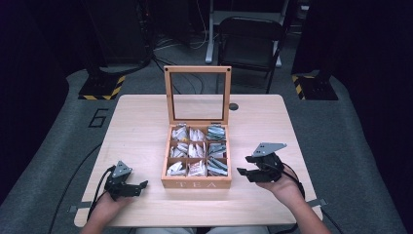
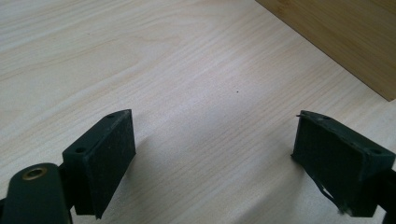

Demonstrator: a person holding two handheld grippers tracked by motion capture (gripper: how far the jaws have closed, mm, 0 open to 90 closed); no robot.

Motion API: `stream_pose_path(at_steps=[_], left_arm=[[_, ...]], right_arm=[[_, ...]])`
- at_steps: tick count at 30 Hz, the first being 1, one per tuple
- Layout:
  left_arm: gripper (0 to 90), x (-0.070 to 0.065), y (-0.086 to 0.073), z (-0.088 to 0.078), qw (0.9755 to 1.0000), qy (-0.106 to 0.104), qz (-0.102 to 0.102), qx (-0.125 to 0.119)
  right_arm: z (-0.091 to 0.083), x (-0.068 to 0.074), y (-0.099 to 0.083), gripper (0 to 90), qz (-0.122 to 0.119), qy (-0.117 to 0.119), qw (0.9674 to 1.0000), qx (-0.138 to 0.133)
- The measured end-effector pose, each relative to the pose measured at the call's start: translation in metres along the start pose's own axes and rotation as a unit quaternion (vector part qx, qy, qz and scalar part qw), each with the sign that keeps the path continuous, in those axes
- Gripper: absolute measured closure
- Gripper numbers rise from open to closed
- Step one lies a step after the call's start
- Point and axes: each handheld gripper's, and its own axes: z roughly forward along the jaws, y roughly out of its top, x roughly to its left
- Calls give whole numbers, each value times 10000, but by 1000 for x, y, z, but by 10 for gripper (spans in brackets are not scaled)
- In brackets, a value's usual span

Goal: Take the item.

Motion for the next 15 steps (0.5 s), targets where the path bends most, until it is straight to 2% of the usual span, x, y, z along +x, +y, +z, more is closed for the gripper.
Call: stream_pose_path(at_steps=[6,15], left_arm=[[126,0,0,0,10000,0,0,0],[127,0,0,0,10000,2,4,0]], right_arm=[[2,2,9,448,-84,-29,10000,-9],[7,5,22,466,-142,87,9999,39]])
